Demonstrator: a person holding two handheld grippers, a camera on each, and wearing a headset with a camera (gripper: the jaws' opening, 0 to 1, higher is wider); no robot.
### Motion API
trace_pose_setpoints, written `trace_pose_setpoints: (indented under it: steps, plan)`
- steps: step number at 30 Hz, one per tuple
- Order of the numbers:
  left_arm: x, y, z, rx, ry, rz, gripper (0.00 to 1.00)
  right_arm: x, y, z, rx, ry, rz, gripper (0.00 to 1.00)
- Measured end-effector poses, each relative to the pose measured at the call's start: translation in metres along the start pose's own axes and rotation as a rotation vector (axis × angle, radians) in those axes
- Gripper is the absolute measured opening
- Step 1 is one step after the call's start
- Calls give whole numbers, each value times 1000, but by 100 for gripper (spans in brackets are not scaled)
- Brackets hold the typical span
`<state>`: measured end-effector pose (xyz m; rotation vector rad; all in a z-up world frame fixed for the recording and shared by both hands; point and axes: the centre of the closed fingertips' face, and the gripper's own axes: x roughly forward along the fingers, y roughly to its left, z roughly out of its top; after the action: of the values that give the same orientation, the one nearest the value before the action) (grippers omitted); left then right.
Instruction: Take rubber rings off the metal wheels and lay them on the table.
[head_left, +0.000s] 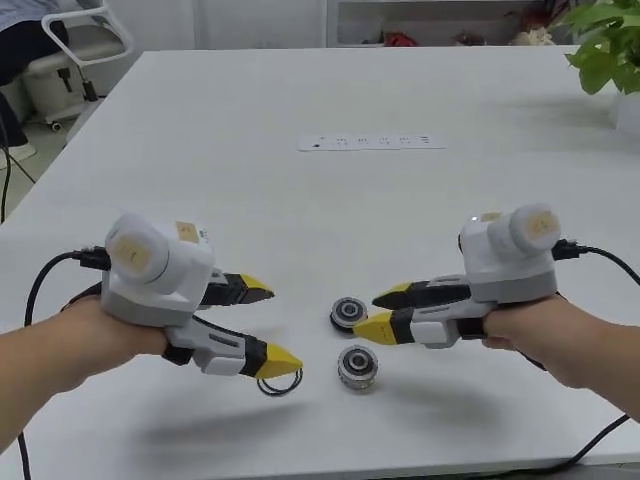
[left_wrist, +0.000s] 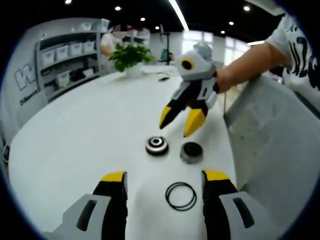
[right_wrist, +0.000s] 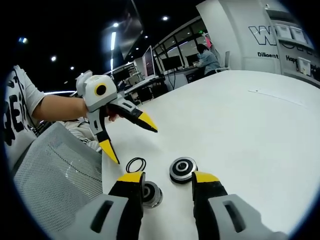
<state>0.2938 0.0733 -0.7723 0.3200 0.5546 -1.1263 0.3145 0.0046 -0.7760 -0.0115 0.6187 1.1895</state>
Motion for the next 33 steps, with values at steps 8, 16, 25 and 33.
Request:
trace_pose_setpoints:
  steps: [8, 16, 25, 33]
  plan:
    - [6, 0, 3, -10, -10, -5, 59, 0, 0, -4, -24, 12, -4, 33]
    - [11, 0, 4, -3, -4, -8, 57, 1, -5, -8, -36, 26, -26, 31]
    - [18, 4, 8, -11, -3, -6, 54, 1, -15, -9, -29, 32, -59, 29]
    - [29, 6, 14, -3, 5, -8, 52, 5, -15, -9, -41, 39, -60, 28]
